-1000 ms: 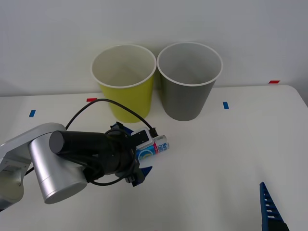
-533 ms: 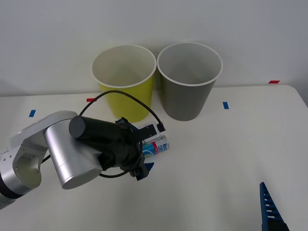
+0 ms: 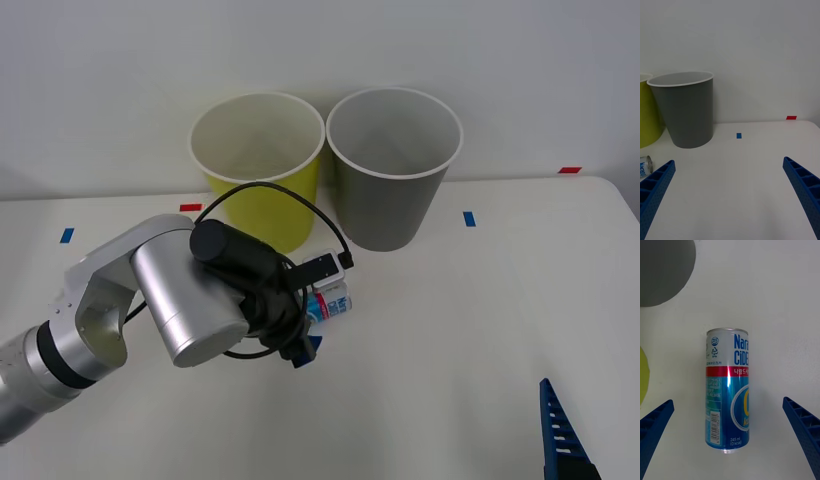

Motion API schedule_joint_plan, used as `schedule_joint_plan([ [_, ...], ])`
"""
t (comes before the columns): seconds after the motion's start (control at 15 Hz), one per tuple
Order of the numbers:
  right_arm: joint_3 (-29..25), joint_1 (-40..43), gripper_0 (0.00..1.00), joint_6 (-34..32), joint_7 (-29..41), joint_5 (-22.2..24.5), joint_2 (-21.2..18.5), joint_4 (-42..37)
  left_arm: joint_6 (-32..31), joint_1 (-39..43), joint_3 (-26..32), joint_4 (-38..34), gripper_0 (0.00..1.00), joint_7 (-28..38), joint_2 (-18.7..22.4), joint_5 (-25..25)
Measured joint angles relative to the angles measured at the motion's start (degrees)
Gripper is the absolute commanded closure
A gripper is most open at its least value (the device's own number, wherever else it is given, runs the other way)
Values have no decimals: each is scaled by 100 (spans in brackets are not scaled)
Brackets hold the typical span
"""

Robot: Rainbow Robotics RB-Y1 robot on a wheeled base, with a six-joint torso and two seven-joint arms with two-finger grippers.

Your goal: Put cans in the gray bin and PET bottles in the light green bin.

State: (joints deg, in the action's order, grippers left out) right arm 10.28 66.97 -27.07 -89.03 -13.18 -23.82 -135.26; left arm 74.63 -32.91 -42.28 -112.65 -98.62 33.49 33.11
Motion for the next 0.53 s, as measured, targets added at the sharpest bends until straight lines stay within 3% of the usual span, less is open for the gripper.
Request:
schedule_joint_plan([
  [0.2,0,0,0,0,0,0,0,0,137,-77,0,254,0,-76,-215,2],
  [0.53,0,0,0,0,0,0,0,0,1024,-692,0,739,0,-201,-587,224],
])
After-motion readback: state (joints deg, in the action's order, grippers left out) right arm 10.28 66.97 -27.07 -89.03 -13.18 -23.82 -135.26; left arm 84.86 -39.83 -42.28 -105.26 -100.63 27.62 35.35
